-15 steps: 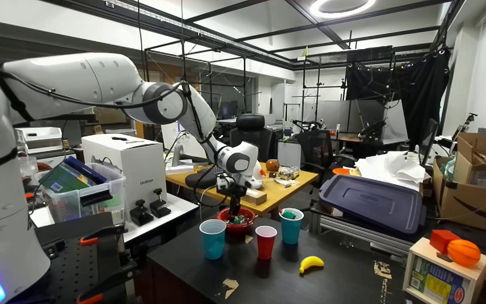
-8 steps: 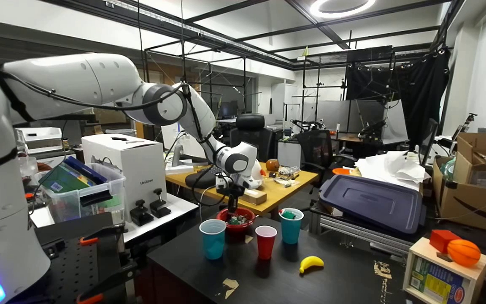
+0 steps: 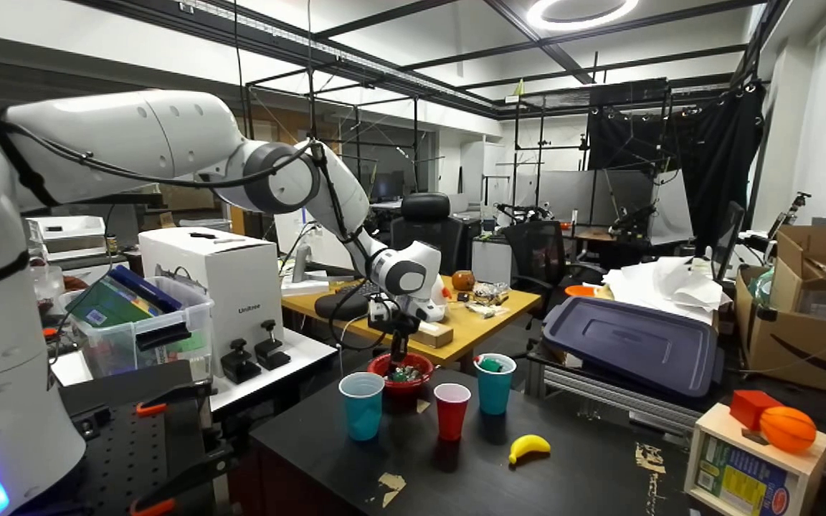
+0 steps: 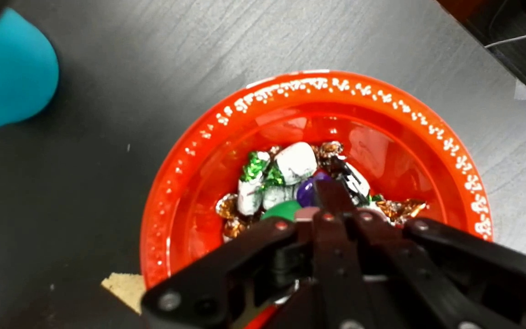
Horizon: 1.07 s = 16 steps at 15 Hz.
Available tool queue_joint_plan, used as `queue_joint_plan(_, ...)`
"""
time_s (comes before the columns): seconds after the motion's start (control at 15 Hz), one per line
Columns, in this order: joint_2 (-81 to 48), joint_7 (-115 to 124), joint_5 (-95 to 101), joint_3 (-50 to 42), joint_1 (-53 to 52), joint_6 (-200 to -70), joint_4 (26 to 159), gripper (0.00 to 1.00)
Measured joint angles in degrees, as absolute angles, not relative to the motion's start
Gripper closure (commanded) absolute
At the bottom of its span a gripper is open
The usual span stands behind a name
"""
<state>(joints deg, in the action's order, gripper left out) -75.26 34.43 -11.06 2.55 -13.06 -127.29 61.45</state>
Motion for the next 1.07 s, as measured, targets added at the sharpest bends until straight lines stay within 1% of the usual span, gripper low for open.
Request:
queue_joint_plan(0.07, -75.3, 34.4, -11.2, 2.8, -13.1, -127.5, 61.5, 1.0)
queue_joint_plan(0.13, -75.3, 34.4, -11.2, 3.1, -13.1, -127.8, 61.5, 0.74)
queue_joint_plan(0.2, -75.2, 34.4, -11.2, 3.4, -13.3, -128.1, 61.5, 0.73)
queue_joint_plan(0.4, -75.2, 35.4, -11.2, 3.6, -14.1, -128.8, 61.5, 0.53)
queue_joint_plan(0.73, -74.7, 40.5, -11.2, 3.0, -15.8, -132.3, 63.5, 0.13)
queue_joint_plan(0.87, -73.7, 42.1, -11.2, 2.8, -16.3, -135.0, 65.5, 0.01)
queue_joint_plan(1.07, -71.2, 44.2, -11.2, 2.1, -17.1, -138.6, 69.6, 0.0)
